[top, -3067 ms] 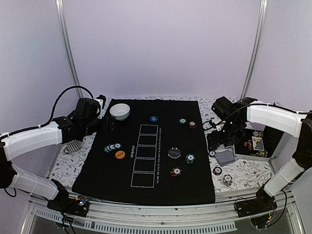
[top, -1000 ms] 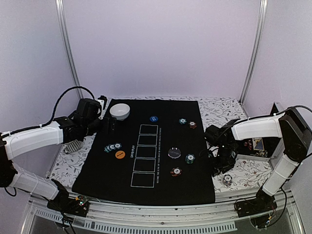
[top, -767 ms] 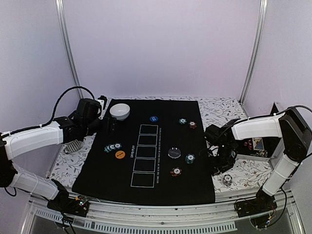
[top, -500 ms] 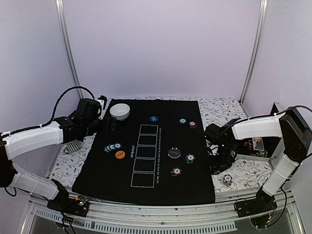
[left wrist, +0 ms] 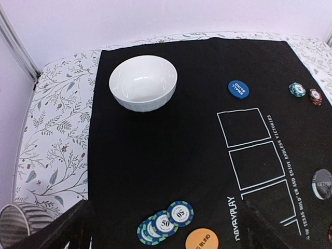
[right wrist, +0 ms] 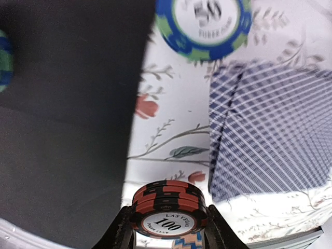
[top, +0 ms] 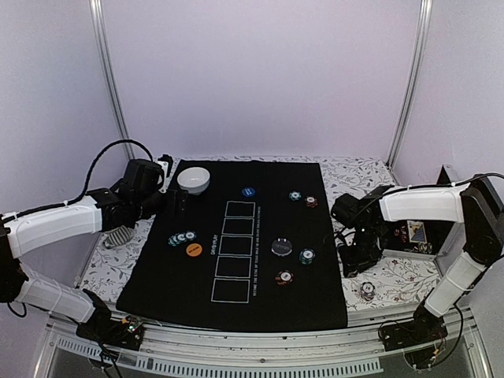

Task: Distribute texas hold em gaming equipment
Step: Pick up the pile of poker chips from the center of the board, then pass from the right arm to the left

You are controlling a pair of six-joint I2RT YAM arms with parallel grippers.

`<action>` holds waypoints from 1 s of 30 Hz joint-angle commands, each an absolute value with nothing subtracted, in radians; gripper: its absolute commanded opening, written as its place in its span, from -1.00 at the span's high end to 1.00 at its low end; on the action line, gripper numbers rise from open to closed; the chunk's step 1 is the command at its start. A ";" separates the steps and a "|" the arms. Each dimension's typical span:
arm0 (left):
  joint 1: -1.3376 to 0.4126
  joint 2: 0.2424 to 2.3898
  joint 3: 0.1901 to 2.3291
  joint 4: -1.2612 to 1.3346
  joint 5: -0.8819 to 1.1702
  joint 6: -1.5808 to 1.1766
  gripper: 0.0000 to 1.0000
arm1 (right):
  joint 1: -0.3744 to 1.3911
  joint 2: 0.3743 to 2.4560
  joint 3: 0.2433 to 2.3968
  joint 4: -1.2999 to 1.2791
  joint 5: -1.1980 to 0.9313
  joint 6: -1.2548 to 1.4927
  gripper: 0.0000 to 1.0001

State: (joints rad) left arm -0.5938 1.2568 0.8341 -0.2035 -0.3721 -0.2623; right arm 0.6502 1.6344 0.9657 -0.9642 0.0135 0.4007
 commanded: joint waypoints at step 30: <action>-0.690 1.337 0.624 0.252 0.577 -0.744 -0.81 | 1.067 2.017 1.798 -0.858 -0.128 0.165 0.91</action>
